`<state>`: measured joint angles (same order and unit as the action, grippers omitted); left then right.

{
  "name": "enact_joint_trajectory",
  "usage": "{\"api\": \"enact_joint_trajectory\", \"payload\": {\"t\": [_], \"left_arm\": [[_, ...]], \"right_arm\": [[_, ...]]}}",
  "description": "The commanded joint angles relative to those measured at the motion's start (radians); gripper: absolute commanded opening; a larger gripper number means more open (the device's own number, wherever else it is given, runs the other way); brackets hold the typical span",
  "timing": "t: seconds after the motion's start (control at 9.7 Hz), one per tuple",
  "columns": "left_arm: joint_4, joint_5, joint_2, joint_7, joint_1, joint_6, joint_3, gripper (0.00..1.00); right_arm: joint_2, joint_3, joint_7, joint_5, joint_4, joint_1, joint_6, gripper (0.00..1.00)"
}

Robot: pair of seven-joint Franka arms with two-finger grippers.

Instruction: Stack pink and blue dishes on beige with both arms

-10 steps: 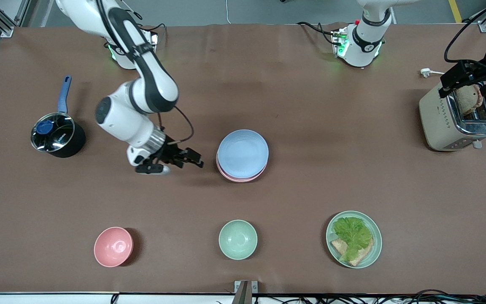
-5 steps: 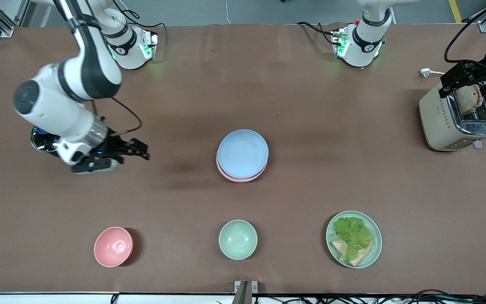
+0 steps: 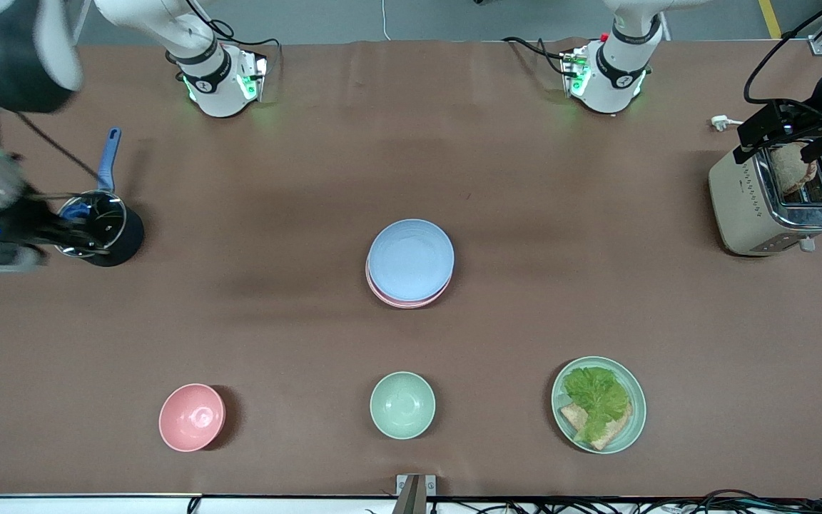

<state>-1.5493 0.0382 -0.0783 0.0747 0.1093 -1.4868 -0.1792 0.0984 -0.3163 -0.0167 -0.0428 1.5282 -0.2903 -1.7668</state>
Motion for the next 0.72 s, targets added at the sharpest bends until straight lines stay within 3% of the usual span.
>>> {"api": "enact_joint_trajectory", "payload": {"t": [0.0, 0.21, 0.31, 0.62], "left_arm": [[-0.022, 0.014, 0.002, -0.019, 0.001, 0.016, 0.0, 1.0], [-0.018, 0.003, 0.0, -0.016, 0.001, 0.017, 0.001, 1.0], [0.001, 0.002, 0.003, -0.015, 0.003, 0.017, 0.001, 1.0], [0.017, -0.001, 0.005, -0.015, 0.006, 0.048, 0.003, 1.0]], "right_arm": [[-0.049, 0.159, -0.031, -0.006, -0.066, 0.226, 0.105, 1.0], [-0.123, 0.157, -0.049, 0.001, -0.028, 0.267, 0.226, 1.0], [-0.17, 0.145, -0.049, 0.017, 0.051, 0.267, 0.208, 1.0], [-0.178, 0.189, -0.173, 0.021, 0.054, 0.266, 0.24, 1.0]]}}
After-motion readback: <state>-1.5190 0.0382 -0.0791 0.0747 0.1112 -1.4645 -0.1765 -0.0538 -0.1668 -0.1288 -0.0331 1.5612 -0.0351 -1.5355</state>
